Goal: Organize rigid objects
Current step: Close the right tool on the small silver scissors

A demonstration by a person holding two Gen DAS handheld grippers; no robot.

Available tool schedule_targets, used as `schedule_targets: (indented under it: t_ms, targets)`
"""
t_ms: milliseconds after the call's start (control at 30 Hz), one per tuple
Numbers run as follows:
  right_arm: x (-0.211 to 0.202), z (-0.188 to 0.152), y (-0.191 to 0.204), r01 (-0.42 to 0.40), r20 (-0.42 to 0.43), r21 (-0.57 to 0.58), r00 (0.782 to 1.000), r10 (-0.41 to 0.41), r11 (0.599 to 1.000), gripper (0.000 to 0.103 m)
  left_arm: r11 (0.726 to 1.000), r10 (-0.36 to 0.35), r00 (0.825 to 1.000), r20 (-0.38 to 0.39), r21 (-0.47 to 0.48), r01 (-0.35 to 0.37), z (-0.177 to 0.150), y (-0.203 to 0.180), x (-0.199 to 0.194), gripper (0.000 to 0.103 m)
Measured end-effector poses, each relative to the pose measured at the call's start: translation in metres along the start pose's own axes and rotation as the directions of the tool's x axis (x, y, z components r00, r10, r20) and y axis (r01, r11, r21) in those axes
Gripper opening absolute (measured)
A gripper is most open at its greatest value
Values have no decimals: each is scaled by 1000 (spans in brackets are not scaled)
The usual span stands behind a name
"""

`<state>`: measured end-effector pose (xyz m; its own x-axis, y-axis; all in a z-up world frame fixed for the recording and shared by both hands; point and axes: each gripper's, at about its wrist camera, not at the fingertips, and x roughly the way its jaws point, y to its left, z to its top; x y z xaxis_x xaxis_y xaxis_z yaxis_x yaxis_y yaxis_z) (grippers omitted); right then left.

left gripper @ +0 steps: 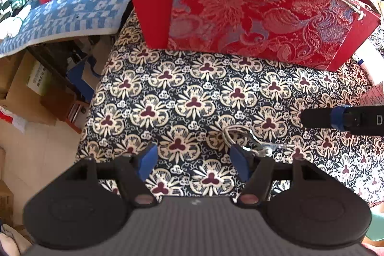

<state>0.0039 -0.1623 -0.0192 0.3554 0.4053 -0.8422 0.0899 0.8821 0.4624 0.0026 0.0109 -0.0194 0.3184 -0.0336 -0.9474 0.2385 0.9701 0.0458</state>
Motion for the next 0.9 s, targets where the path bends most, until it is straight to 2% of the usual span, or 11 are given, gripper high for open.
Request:
schedule_targets:
  t_ms: [267,433,667,900]
  targets:
    - [4,-7,2,-15,-12,9,1000,15,1000,13,1000,-11,1000,-1,14,11,-11,-6,-1,66]
    - [4,-9,-1,-10,3,37,1000,10,999,13,995,-91,996,13,45,91,-29,-6,-4,66]
    - [9,-14,-11,-40,-8,84,999,41,996,12,967,-232,972,43,115,226,-38,-11,-10,66]
    - [10,-11,-2,-56,-10,69,998,57,996,12,932,-327,945,12,171,321,-30,-17,0,66]
